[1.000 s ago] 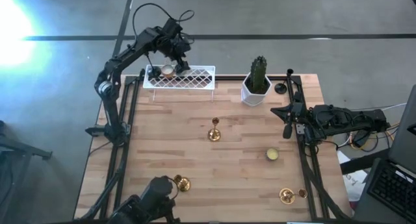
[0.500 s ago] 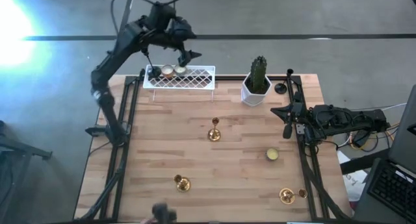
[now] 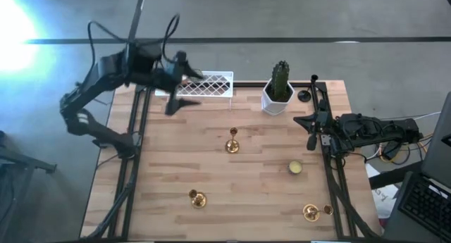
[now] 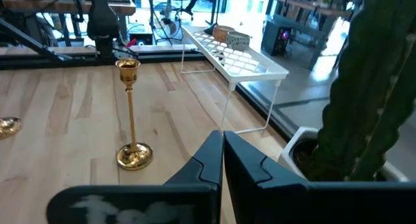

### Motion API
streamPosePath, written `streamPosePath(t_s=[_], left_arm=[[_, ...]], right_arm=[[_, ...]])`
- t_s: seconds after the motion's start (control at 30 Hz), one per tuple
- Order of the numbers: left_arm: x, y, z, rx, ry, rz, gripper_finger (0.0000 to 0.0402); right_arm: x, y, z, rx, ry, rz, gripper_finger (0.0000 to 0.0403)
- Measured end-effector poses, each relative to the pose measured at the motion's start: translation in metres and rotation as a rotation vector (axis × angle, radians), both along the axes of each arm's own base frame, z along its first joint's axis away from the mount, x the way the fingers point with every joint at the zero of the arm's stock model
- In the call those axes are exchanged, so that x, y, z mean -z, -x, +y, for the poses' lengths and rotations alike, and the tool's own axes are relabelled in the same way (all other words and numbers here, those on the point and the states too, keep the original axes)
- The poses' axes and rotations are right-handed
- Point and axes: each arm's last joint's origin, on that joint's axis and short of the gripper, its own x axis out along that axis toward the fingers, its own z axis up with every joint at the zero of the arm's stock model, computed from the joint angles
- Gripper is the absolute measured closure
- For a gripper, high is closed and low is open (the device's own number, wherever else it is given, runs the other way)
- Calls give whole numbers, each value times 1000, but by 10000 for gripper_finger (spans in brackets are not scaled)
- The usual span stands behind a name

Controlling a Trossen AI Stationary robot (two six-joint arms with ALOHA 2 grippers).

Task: Pick & Place candle stick holders
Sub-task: Put the red scented candle bottle on the shelf

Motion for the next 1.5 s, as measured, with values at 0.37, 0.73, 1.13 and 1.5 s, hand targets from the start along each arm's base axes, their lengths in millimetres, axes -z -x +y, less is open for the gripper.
streamPosePath(t_s=[0.37, 0.73, 1.13, 1.5], left_arm=[[78, 18, -43, 117, 54, -129, 21], [176, 10, -46, 131, 52, -352, 21], [244, 11, -46, 119, 161, -552, 21], [254, 12, -44, 80, 93, -537, 21]], right_arm=[[-24, -8, 3, -85, 19, -211, 394], [-53, -26, 11, 31, -417, 490, 394], [-27, -25, 52, 306, -688, 798, 394], [38, -12, 75, 386, -891, 575, 300]])
